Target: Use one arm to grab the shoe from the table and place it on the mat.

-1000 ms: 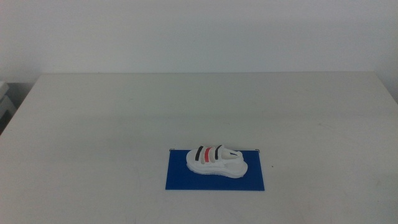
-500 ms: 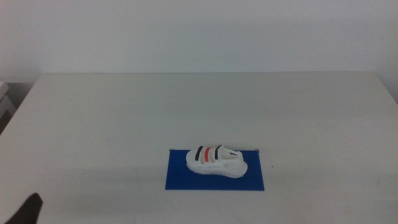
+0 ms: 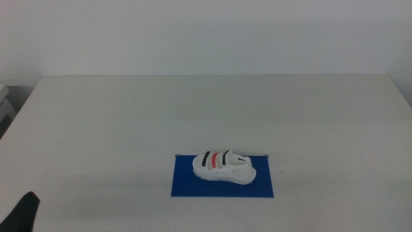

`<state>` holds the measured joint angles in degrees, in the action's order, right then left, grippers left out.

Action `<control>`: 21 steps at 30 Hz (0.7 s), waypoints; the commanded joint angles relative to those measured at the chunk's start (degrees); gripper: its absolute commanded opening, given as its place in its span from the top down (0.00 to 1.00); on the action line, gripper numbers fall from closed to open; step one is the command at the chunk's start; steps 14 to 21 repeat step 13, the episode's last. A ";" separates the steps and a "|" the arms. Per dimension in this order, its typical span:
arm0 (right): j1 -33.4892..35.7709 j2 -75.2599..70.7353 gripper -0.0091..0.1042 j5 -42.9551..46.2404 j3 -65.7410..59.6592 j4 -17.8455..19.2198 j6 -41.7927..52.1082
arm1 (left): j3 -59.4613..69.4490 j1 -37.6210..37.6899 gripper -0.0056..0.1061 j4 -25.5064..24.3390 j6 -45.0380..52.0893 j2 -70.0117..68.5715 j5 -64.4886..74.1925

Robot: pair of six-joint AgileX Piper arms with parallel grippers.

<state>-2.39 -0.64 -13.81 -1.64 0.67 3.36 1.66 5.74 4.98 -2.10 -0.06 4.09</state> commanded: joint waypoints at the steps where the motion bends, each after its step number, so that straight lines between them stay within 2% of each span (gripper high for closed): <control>1: -0.10 0.21 0.23 4.19 -0.29 0.46 0.59 | 0.43 -0.55 0.11 0.91 -0.21 -0.06 -4.78; 8: -0.10 0.21 0.23 4.19 -0.29 0.46 0.59 | 0.43 -3.93 0.11 0.91 -0.21 -1.51 -4.92; 21: -0.10 0.21 0.23 4.19 -0.29 0.46 0.59 | 0.43 -4.25 0.11 0.91 -0.21 -1.51 -4.92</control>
